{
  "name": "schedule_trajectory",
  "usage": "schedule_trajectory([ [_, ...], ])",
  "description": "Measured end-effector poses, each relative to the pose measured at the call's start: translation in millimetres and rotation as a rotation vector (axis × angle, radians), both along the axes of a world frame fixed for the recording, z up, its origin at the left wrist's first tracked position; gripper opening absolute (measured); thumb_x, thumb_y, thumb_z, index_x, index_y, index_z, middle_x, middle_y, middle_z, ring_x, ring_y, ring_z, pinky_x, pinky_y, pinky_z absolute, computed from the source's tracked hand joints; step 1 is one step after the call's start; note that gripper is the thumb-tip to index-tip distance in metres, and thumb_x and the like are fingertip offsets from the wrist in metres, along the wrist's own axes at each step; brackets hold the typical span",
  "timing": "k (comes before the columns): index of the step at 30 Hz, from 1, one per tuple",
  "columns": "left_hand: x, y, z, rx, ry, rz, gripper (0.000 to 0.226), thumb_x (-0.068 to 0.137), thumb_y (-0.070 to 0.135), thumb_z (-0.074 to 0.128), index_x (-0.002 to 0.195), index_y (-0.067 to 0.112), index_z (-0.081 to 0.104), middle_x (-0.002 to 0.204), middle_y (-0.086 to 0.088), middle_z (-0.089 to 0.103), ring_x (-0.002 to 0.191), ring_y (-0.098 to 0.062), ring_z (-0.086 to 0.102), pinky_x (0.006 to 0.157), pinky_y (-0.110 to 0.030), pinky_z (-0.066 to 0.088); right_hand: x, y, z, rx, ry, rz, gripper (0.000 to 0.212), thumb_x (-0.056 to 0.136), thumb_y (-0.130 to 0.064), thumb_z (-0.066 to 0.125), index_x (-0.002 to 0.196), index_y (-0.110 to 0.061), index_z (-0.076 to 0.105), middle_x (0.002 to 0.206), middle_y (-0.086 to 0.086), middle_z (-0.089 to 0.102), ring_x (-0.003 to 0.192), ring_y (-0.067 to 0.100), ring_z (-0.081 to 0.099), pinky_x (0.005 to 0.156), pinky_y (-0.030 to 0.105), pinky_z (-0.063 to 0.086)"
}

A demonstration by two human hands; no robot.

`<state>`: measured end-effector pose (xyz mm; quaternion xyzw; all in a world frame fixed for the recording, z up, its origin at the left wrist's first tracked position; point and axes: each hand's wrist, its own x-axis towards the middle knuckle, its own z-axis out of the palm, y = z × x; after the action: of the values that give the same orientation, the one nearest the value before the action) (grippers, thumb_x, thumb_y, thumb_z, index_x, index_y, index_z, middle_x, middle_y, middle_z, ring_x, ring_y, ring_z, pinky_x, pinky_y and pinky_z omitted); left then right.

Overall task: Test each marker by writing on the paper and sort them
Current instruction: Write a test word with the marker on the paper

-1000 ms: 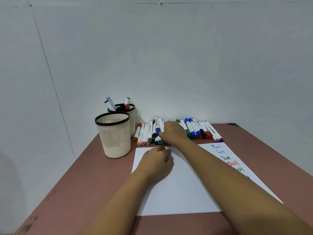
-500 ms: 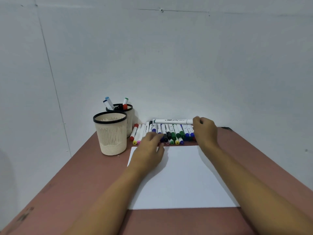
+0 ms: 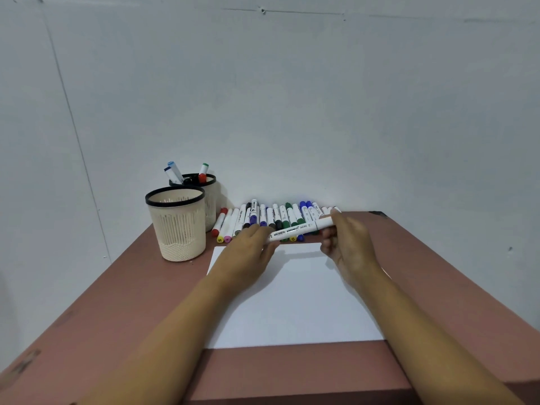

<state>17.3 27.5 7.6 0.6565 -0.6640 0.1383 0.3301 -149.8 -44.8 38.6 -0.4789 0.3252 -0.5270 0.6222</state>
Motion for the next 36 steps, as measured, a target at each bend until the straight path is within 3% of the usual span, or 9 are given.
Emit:
schedule_trajectory([
  [2, -3.7, -0.6, 0.9, 0.032, 0.031, -0.009, 0.031, 0.098, 0.026, 0.045, 0.122, 0.007, 0.052, 0.111, -0.008, 0.056, 0.100, -0.023, 0.048, 0.069, -0.023, 0.025, 1.4, 3.0, -1.0, 0.058, -0.105, 0.107, 0.025, 0.095, -0.032, 0.056, 0.085, -0.009, 0.059, 0.053, 0.002, 0.050, 0.042, 0.010, 0.043, 0.044, 0.021, 0.039],
  [6, -7.3, -0.7, -0.1, 0.036, 0.054, -0.034, 0.025, 0.097, 0.025, 0.047, 0.111, 0.005, 0.052, 0.099, -0.009, 0.058, 0.085, -0.022, 0.046, 0.065, -0.026, 0.024, 10.1, 13.0, -12.2, -0.013, 0.081, 0.276, 0.019, 0.093, -0.027, 0.061, 0.082, -0.011, 0.061, 0.061, 0.000, 0.054, 0.049, 0.007, 0.048, 0.046, 0.019, 0.038],
  [10, -12.9, 3.1, 1.9, 0.076, 0.113, -0.081, 0.020, 0.096, 0.024, 0.050, 0.105, 0.007, 0.050, 0.082, -0.003, 0.053, 0.073, -0.020, 0.043, 0.059, -0.028, 0.024, 14.3, 12.0, -17.5, -0.086, 0.138, 0.267, 0.019, 0.091, -0.022, 0.063, 0.077, -0.010, 0.063, 0.062, -0.001, 0.054, 0.052, 0.006, 0.047, 0.049, 0.019, 0.035],
  [18, -15.0, 5.2, 3.7, 0.071, 0.168, -0.108, 0.027, 0.095, 0.031, 0.050, 0.109, 0.009, 0.057, 0.081, -0.011, 0.062, 0.076, -0.028, 0.054, 0.067, -0.037, 0.038, 14.0, 12.8, -16.2, -0.099, 0.095, 0.292, 0.023, 0.094, -0.020, 0.059, 0.074, -0.009, 0.062, 0.057, -0.001, 0.051, 0.051, 0.006, 0.045, 0.048, 0.015, 0.037],
  [21, -15.1, 5.8, 3.5, 0.038, 0.225, -0.103, 0.036, 0.091, 0.045, 0.049, 0.112, 0.018, 0.061, 0.075, -0.003, 0.063, 0.071, -0.023, 0.055, 0.064, -0.035, 0.042, 12.7, 12.4, -13.8, -0.086, 0.052, 0.308, 0.022, 0.095, -0.018, 0.057, 0.076, -0.009, 0.061, 0.058, -0.001, 0.049, 0.050, 0.005, 0.044, 0.047, 0.014, 0.036],
  [24, -14.2, 6.0, 4.5, 0.003, 0.285, -0.041, 0.028, 0.090, 0.043, 0.058, 0.112, 0.028, 0.064, 0.061, 0.008, 0.051, 0.060, -0.008, 0.047, 0.056, -0.021, 0.033, 11.5, 13.1, -11.0, -0.087, 0.019, 0.318, 0.023, 0.095, -0.017, 0.056, 0.074, -0.008, 0.059, 0.061, 0.001, 0.050, 0.051, 0.005, 0.045, 0.046, 0.014, 0.037],
  [27, -13.3, 6.0, 7.9, 0.035, 0.345, -0.017, 0.033, 0.083, 0.042, 0.066, 0.112, 0.028, 0.057, 0.063, 0.015, 0.048, 0.060, 0.001, 0.047, 0.054, -0.014, 0.032, 12.1, 13.7, -8.7, -0.077, 0.004, 0.271, 0.023, 0.095, -0.018, 0.057, 0.073, -0.010, 0.057, 0.058, -0.001, 0.049, 0.048, 0.005, 0.044, 0.044, 0.015, 0.035],
  [31, -3.8, 5.2, 7.0, 0.158, 0.365, 0.009, 0.054, 0.084, 0.032, 0.068, 0.126, 0.024, 0.036, 0.065, -0.001, 0.049, 0.062, -0.011, 0.045, 0.058, -0.024, 0.034, 6.0, 9.5, -2.4, 0.103, -0.199, 0.154, 0.016, 0.098, -0.024, 0.052, 0.091, -0.010, 0.057, 0.063, 0.004, 0.058, 0.048, 0.011, 0.055, 0.042, 0.020, 0.045],
  [36, 4.7, 4.8, -0.8, 0.255, 0.246, 0.013, 0.040, 0.096, 0.017, 0.049, 0.134, 0.018, 0.039, 0.064, 0.007, 0.050, 0.068, -0.009, 0.048, 0.055, -0.022, 0.030, -8.0, 9.2, 0.3, 0.233, -0.295, 0.182, 0.021, 0.098, -0.023, 0.049, 0.096, -0.004, 0.055, 0.067, 0.016, 0.068, 0.056, 0.027, 0.069, 0.051, 0.031, 0.058],
])
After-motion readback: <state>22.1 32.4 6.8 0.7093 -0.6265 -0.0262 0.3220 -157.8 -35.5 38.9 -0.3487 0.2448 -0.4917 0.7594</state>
